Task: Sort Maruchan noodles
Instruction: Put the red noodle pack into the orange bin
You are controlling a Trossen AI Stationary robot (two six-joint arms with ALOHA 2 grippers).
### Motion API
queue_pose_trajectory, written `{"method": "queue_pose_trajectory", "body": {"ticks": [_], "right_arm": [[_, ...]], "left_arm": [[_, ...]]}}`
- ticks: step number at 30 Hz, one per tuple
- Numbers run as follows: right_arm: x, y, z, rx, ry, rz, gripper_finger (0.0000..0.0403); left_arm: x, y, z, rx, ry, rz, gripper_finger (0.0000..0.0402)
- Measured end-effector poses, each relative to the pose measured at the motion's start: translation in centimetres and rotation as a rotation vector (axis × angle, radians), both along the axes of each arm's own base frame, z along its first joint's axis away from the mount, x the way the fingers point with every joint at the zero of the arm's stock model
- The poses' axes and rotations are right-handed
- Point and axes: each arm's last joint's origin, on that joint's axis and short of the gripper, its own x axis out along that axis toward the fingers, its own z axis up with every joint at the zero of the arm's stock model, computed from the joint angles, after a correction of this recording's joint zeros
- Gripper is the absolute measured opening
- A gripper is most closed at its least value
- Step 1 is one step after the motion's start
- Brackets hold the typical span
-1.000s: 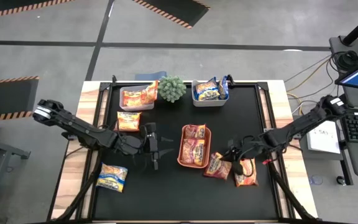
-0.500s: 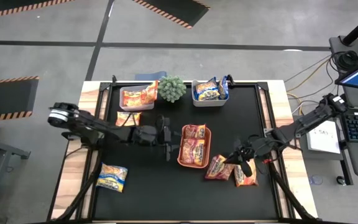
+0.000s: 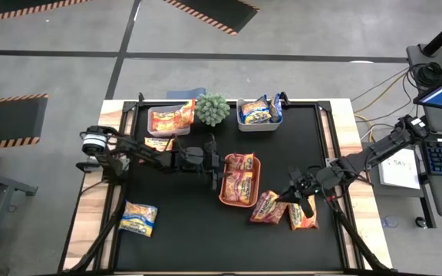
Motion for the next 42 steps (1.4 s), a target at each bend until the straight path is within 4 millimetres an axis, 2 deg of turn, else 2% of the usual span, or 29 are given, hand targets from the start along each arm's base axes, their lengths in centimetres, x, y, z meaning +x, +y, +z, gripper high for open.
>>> {"method": "queue_pose_trajectory", "body": {"ticks": [3, 10, 17, 24, 30, 42], "right_arm": [[0.2, 0.1, 0.9, -0.008, -0.021, 0.000, 0.0008], [1.5, 0.5, 4.4, -0.110, -0.130, 0.027, 0.0008], [3.3, 0.8, 6.4, -0.241, -0.106, 0.022, 0.0008], [5.3, 0.9, 6.4, -0.284, -0.064, 0.000, 0.0008], [6.6, 0.2, 5.9, -0.306, -0.031, -0.039, 0.0008], [7.0, -0.8, 6.5, -0.352, -0.042, -0.081, 0.0008]], "left_arm": [[0.1, 0.4, -0.5, -0.032, 0.010, -0.027, 0.0184], [0.1, 0.5, -0.9, -0.046, 0.021, -0.044, 0.0160], [0.0, 0.9, -1.2, -0.091, 0.060, -0.015, 0.0127], [-0.1, 0.9, -1.4, -0.093, 0.078, -0.024, 0.0087], [-0.1, 0.9, -1.4, -0.072, 0.079, -0.049, 0.0010], [0.4, 0.9, 0.2, 0.015, -0.093, -0.081, 0.0000]]}}
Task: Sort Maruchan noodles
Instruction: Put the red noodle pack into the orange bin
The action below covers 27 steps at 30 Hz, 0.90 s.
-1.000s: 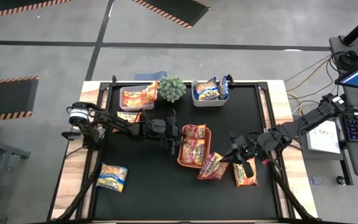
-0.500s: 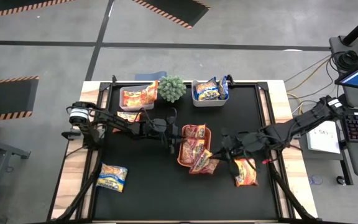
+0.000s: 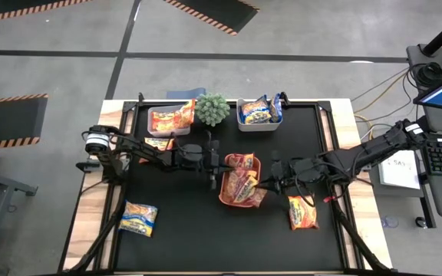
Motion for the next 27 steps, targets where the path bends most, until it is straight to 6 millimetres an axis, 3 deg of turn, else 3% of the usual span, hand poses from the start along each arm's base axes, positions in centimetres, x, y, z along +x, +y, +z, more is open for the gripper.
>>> {"method": "queue_pose_trajectory", "body": {"ticks": [4, 11, 17, 22, 27], "right_arm": [[0.1, -0.2, -0.6, -0.047, 0.034, -0.069, 0.0008], [2.1, -0.8, -2.1, -0.144, 0.084, -0.141, 0.0008], [3.3, -0.6, -2.0, -0.176, 0.107, -0.092, 0.0008], [2.5, -0.6, -0.4, -0.128, 0.106, -0.044, 0.0008], [0.7, -1.0, 1.0, -0.084, 0.118, -0.033, 0.0008]], "left_arm": [[0.1, 0.0, 0.5, 0.018, -0.048, -0.003, 0.0000], [0.1, 0.1, 0.6, 0.024, -0.055, -0.001, 0.0000], [-0.2, 0.7, 0.5, -0.019, -0.010, -0.072, 0.0005], [-0.7, 2.1, 0.7, -0.127, 0.010, -0.231, 0.0051], [-0.8, 2.4, 0.5, -0.079, 0.005, -0.238, 0.0133]]}}
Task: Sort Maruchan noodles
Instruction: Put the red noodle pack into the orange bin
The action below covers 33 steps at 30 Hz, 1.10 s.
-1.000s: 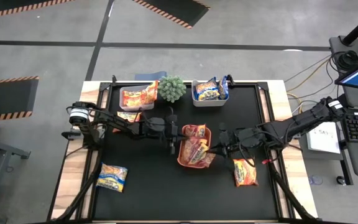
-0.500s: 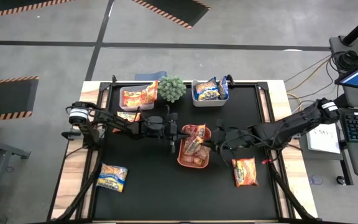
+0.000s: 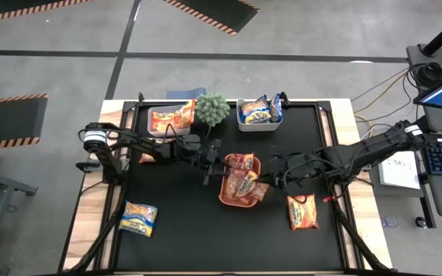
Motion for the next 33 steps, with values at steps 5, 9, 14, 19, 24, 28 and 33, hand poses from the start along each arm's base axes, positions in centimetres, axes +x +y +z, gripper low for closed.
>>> {"method": "queue_pose_trajectory", "body": {"ticks": [5, 9, 14, 19, 24, 28, 33], "right_arm": [[-1.8, -0.5, 1.2, 0.048, -0.032, -0.021, 0.0008], [-2.7, -0.8, 1.6, 0.055, -0.057, -0.022, 0.0008], [-2.9, -0.9, 1.6, 0.045, -0.063, -0.044, 0.0008], [-2.6, -0.8, 1.2, 0.039, -0.045, -0.046, 0.0008], [-2.3, -0.7, 0.9, 0.050, -0.026, -0.057, 0.0008], [-2.1, -0.7, 0.7, 0.052, -0.016, -0.061, 0.0008], [-1.2, -0.5, -0.1, 0.034, 0.005, -0.056, 0.0008]], "left_arm": [[0.2, -0.2, -1.1, 0.040, 0.040, 0.080, 0.0232], [0.4, -0.2, -2.2, 0.037, 0.071, 0.076, 0.0274], [0.8, -0.1, -3.5, 0.006, 0.108, 0.085, 0.0262], [1.6, -0.1, -4.2, -0.021, 0.117, 0.074, 0.0233], [1.9, -0.1, -4.4, -0.038, 0.121, 0.068, 0.0186], [1.9, -0.1, -4.4, -0.038, 0.122, 0.068, 0.0104], [1.9, -0.1, -4.1, -0.049, 0.112, 0.072, 0.0011]]}}
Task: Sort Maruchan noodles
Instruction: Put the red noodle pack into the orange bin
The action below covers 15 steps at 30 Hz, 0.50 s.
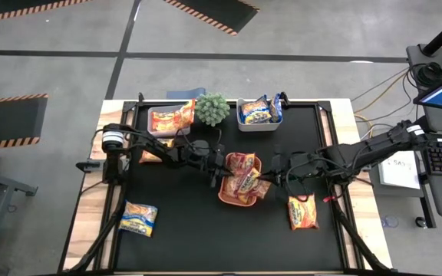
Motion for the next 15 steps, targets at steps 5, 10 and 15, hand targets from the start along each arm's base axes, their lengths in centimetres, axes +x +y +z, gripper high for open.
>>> {"method": "queue_pose_trajectory", "body": {"ticks": [5, 10, 15], "right_arm": [[1.6, 0.4, -0.8, -0.041, -0.018, 0.024, 0.0008], [2.8, 0.6, -1.7, -0.100, -0.026, -0.002, 0.0008], [4.3, 0.6, -3.4, -0.133, 0.023, -0.038, 0.0008]], "left_arm": [[0.1, 0.0, 1.2, 0.006, -0.087, 0.002, 0.0002], [0.1, 0.1, 2.2, 0.047, -0.158, 0.047, 0.0000], [0.1, 0.1, 2.5, 0.072, -0.187, 0.052, 0.0000]]}}
